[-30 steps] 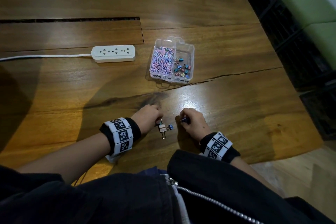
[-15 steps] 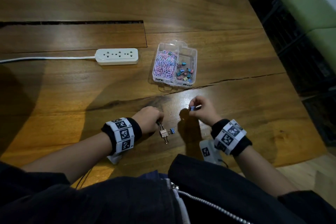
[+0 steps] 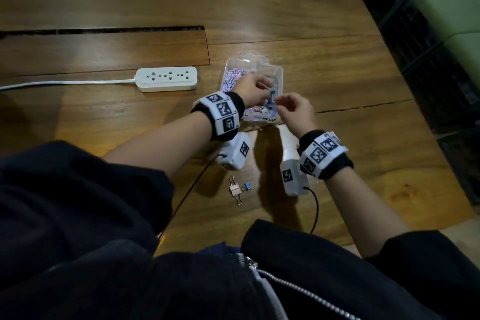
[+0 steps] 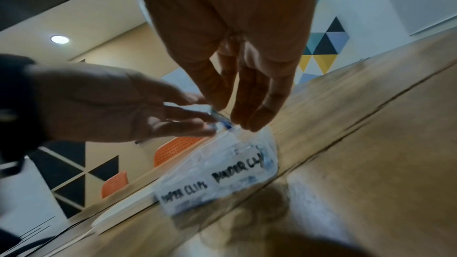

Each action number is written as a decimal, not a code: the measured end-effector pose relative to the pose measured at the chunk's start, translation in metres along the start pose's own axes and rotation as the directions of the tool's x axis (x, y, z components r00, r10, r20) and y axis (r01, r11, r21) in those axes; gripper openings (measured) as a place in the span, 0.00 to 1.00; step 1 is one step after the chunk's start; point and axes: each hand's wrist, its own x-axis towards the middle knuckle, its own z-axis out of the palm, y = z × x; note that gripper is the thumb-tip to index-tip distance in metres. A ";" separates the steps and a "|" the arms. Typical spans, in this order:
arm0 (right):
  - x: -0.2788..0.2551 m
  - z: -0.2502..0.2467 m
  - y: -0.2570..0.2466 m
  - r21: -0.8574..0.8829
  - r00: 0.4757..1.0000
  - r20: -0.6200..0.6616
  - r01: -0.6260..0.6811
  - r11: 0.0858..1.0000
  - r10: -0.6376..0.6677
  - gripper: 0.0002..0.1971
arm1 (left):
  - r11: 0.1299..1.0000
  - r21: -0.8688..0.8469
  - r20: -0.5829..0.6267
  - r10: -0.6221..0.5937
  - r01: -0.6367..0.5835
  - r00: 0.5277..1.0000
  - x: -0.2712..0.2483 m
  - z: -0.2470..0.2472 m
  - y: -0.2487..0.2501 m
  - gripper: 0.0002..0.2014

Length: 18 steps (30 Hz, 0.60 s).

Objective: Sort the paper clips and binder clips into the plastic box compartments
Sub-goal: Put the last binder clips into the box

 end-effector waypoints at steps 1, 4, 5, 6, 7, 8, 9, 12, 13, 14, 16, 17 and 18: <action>-0.008 0.000 0.006 0.000 0.999 0.041 -0.003 1.000 0.003 0.09 | 0.997 0.077 0.015 -0.006 0.005 1.000 0.003 0.002 0.000 0.14; -0.038 0.003 0.025 -0.060 0.956 0.292 0.024 0.998 -0.006 0.09 | 0.906 0.413 0.032 0.092 -0.097 0.995 -0.014 0.001 -0.007 0.16; -0.051 0.005 0.028 -0.117 0.927 0.375 0.042 0.992 0.005 0.09 | 0.865 0.483 0.076 0.115 -0.137 0.990 -0.027 0.000 -0.013 0.14; -0.064 0.008 0.032 -0.178 0.897 0.442 0.068 0.982 0.018 0.11 | 0.823 0.544 0.143 0.101 -0.164 0.985 -0.043 -0.001 -0.022 0.13; -0.077 0.012 0.034 -0.247 0.868 0.495 0.100 0.964 0.037 0.15 | 0.767 0.615 0.221 0.055 -0.183 0.974 -0.060 -0.001 -0.032 0.13; -0.089 0.017 0.037 -0.309 0.841 0.539 0.141 0.940 0.051 0.22 | 0.695 0.690 0.295 -0.013 -0.203 0.955 -0.077 0.001 -0.043 0.15; -0.100 0.024 0.039 -0.367 0.821 0.568 0.189 0.911 0.059 0.28 | 0.619 0.752 0.353 -0.088 -0.226 0.931 -0.095 0.003 -0.056 0.19; -0.123 0.045 0.046 -0.485 0.836 0.548 0.290 0.825 0.029 0.36 | 0.503 0.823 0.403 -0.188 -0.265 0.896 -0.133 0.011 -0.088 0.36; -0.127 0.051 0.049 -0.500 0.852 0.523 0.293 0.815 0.015 0.34 | 0.495 0.825 0.395 -0.159 -0.273 0.905 -0.139 0.015 -0.095 0.37; -0.129 0.055 0.051 -0.498 0.863 0.505 0.289 0.817 0.002 0.32 | 0.485 0.828 0.383 -0.120 -0.282 0.916 -0.144 0.018 -0.099 0.36; -0.130 0.059 0.053 -0.469 0.871 0.491 0.276 0.839 -0.012 0.24 | 0.462 0.836 0.355 -0.045 -0.296 0.934 -0.146 0.023 -0.105 0.31; -0.130 0.058 0.053 -0.457 0.867 0.499 0.276 0.846 -0.013 0.20 | 0.455 0.838 0.347 -0.019 -0.301 0.938 -0.146 0.024 -0.107 0.28; -0.128 0.056 0.052 -0.453 0.856 0.518 0.284 0.845 -0.011 0.18 | 0.457 0.835 0.346 -0.002 -0.308 0.938 -0.145 0.025 -0.108 0.25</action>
